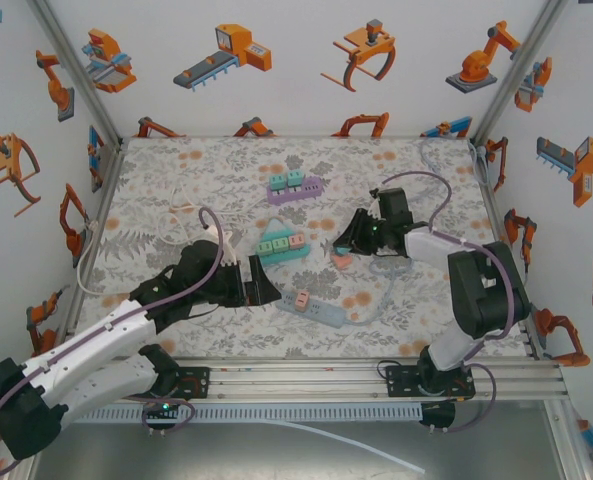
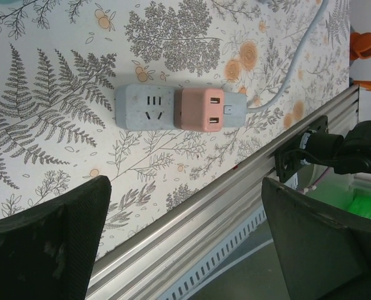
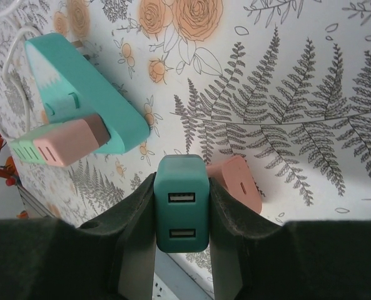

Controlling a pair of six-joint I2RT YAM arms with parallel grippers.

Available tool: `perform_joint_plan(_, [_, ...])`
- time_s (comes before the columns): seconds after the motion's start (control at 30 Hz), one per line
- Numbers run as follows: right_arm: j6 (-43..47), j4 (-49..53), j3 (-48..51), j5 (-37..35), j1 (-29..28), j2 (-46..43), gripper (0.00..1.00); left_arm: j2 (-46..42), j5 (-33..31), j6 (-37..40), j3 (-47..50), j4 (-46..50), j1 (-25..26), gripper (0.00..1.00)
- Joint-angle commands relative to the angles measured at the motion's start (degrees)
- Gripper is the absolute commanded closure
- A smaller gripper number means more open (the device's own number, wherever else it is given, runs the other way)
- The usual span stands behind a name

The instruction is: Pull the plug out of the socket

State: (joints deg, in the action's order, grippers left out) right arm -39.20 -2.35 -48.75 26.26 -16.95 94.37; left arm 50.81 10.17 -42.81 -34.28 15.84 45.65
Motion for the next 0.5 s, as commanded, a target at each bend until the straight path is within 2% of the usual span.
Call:
perform_joint_plan(0.0, [1.4,0.4,1.2,-1.4,0.2,1.5,0.72,-0.4,1.4,2.2,-1.5,1.8,-0.4,0.03])
perform_joint_plan(0.07, [2.0,2.2,1.2,-3.5,0.3,1.3,0.64,-0.3,1.6,2.6,-1.5,1.5,-0.3,0.03])
perform_joint_plan(0.2, [3.0,3.9,1.5,-5.7,0.8,0.3,0.55,-0.1,1.4,2.9,-1.6,1.4,-0.5,0.03])
perform_joint_plan(0.47, [3.9,9.5,-0.1,-9.4,1.2,-5.8,0.51,0.9,2.0,3.4,-1.9,1.3,-0.6,0.03])
